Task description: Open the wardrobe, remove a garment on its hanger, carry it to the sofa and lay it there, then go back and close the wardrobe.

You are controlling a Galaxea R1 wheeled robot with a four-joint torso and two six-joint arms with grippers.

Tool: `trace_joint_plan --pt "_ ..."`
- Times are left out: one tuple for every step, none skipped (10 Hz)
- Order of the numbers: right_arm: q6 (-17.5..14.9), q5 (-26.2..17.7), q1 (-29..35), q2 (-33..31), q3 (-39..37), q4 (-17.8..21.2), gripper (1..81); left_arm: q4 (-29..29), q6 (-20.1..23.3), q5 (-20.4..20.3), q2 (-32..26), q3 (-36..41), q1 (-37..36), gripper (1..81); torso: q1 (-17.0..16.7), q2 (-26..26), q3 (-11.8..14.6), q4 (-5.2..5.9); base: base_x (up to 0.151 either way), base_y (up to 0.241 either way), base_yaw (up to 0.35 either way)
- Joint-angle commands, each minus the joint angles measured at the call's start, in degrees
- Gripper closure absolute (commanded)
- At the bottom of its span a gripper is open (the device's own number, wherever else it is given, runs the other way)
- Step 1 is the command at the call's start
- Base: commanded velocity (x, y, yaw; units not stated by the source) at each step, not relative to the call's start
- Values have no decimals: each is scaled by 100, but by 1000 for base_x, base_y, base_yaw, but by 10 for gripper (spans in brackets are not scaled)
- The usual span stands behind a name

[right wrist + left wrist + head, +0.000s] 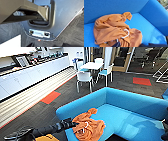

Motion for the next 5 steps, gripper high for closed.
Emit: trace_joint_plan --pt "-11 -419 -22 92 42 37 10 875 29 -243 -585 185 242 10 0 0 0 0 0 0 0" --pt "15 -419 -13 92 42 37 10 1332 38 -551 -699 193 804 10 0 0 0 0 0 0 0" --pt "16 -419 5 92 42 37 10 1965 38 -701 -805 281 1374 10 0 0 0 0 0 0 0" --pt "8 -419 31 92 42 37 10 2563 29 -727 -902 378 1920 10 0 0 2 0 0 0 0" --pt "16 -428 57 92 42 37 10 3028 29 -798 -981 396 2463 10 0 0 2 0 0 0 0"
